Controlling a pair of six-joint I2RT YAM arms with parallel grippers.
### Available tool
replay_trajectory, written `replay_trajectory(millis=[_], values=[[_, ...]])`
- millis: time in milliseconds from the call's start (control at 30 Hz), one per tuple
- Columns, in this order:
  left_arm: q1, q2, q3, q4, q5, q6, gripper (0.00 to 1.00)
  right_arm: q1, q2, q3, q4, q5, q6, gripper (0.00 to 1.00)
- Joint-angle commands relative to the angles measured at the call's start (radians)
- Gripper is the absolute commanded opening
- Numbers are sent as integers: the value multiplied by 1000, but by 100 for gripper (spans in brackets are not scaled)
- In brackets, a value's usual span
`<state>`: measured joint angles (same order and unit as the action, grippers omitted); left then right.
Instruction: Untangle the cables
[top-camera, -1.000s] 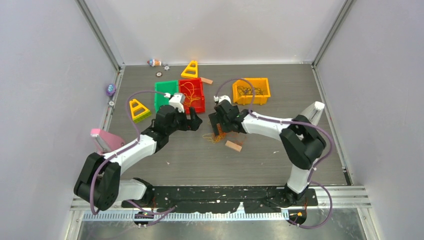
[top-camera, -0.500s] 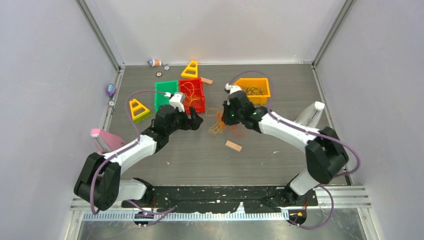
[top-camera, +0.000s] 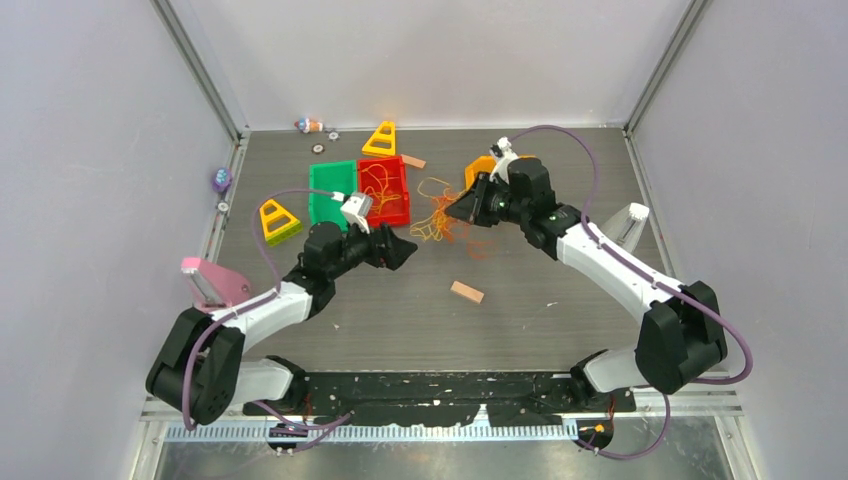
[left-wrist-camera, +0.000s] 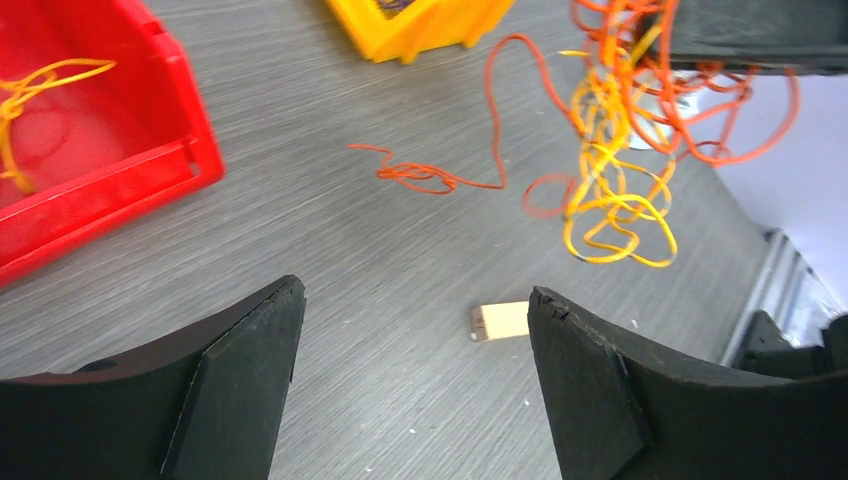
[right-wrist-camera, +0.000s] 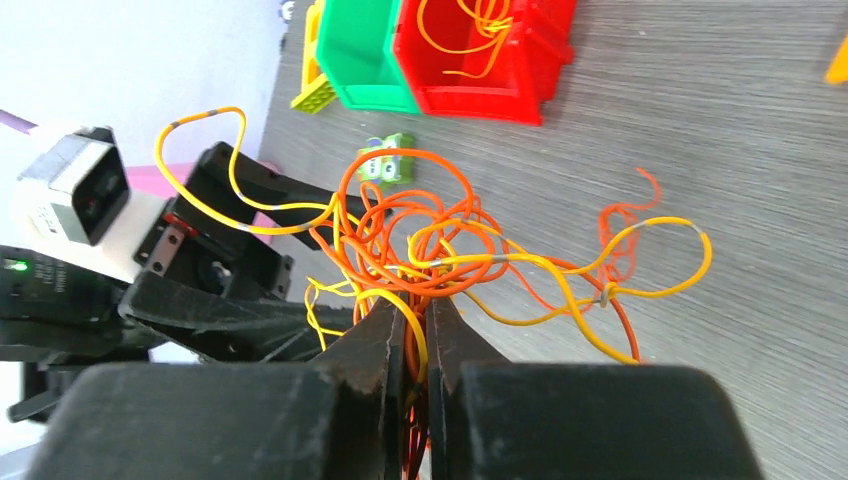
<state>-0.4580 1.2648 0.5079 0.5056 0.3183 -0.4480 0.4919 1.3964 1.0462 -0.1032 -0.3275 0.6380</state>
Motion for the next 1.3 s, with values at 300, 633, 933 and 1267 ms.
replay_trajectory(millis=[300, 633, 933, 1267], values=[[-2, -17, -99, 502, 240, -105, 85, 4, -37, -35, 149, -99, 93, 5], [-2, 73, -6, 393, 254, -121, 0, 47, -13, -57, 192, -95, 106, 5], [21, 13, 32, 39, -35, -43, 0, -59, -90, -147, 37, 197, 29, 22], [58, -50, 35, -171, -279, -29, 0, -173, -120, -314, 9, 344, -25, 5]])
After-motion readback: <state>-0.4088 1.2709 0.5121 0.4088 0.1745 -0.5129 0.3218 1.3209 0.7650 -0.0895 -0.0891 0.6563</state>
